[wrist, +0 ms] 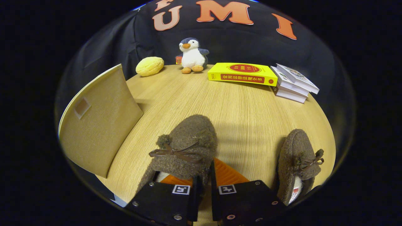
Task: Open the storage box then place both shoes into the box .Put the left shoe in first, then the right shoe, with the right side of both shoes facing outward in a uniform manner.
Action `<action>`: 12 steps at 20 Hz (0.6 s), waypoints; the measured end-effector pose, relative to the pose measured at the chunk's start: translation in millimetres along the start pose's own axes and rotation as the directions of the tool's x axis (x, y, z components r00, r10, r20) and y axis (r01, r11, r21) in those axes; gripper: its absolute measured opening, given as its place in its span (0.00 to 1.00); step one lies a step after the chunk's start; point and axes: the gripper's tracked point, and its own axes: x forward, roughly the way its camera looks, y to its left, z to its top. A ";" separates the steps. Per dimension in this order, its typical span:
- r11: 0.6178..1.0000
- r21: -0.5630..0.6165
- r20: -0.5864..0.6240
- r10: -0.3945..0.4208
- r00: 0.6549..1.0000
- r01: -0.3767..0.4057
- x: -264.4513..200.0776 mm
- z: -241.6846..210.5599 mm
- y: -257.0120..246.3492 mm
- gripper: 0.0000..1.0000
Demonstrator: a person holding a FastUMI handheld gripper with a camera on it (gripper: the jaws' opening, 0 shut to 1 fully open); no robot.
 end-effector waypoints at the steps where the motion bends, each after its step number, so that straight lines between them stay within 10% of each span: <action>1: 1.000 0.022 -0.015 -0.004 1.000 0.005 -0.8 -0.7 -0.9 0.16; 12: 0.979 0.205 0.069 0.002 0.998 -0.016 -91.6 88.4 31.4 0.05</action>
